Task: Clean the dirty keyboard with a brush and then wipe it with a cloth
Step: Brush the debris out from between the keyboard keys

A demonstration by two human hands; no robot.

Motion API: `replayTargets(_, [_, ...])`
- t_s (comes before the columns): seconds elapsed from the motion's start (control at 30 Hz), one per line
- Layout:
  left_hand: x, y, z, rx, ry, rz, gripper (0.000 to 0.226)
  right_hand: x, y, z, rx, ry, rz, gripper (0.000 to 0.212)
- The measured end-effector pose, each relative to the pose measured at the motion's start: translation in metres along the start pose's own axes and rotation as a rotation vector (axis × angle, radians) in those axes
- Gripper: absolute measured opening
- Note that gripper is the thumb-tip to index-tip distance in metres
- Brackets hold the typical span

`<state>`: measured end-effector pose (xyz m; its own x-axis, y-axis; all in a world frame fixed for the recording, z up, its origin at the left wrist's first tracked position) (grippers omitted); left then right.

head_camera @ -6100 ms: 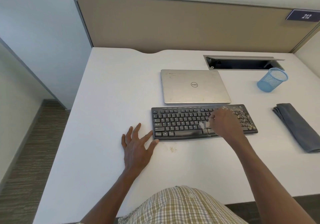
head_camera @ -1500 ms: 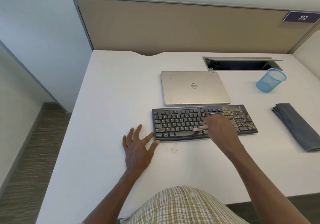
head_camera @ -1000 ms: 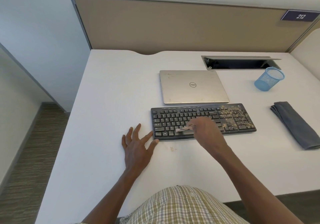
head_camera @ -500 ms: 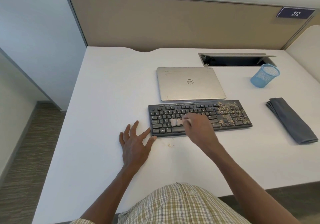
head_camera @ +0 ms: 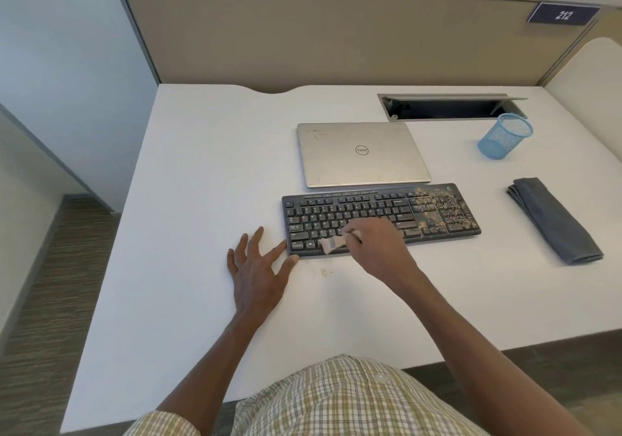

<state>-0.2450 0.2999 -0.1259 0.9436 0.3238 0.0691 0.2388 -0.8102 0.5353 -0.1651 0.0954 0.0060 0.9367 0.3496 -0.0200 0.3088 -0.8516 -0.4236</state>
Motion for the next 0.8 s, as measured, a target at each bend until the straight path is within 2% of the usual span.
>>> replayTargets(0.13, [0.000, 0.000, -0.001, 0.006, -0.001, 0.003, 0.052, -0.010, 0.014, 0.012, 0.140, -0.009, -0.022, 0.017])
replayTargets(0.27, [0.000, 0.000, -0.001, 0.013, 0.006, 0.005, 0.054, -0.027, 0.057, 0.005, 0.124, 0.170, 0.108, 0.015])
replayTargets(0.4, [-0.001, 0.000, -0.001, 0.008, 0.018, -0.007, 0.055, -0.041, 0.066, -0.008, 0.069, 0.303, 0.137, 0.016])
replayTargets(0.57, [-0.001, 0.001, -0.003, 0.004, 0.007, -0.026, 0.054, -0.027, 0.042, 0.002, 0.167, 0.173, -0.052, 0.019])
replayTargets(0.67, [-0.001, 0.002, -0.004, -0.006, 0.017, -0.024, 0.052, -0.023, 0.055, 0.003, 0.173, 0.153, -0.002, 0.020])
replayTargets(0.8, [-0.001, 0.002, -0.003, 0.004, 0.020, -0.035, 0.052, -0.031, 0.098, -0.017, 0.129, 0.243, 0.131, 0.017])
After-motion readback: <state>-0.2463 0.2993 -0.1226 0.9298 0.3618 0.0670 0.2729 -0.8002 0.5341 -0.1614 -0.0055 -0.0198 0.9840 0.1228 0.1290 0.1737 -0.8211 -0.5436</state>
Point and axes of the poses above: each hand's wrist, its own x-axis towards the middle knuckle, its own z-axis out of the palm, y = z × x, the point moved 3 cm from there along x, towards the middle knuckle, and after that the axes turned 2 degrees about z, right-handed, at the moved point
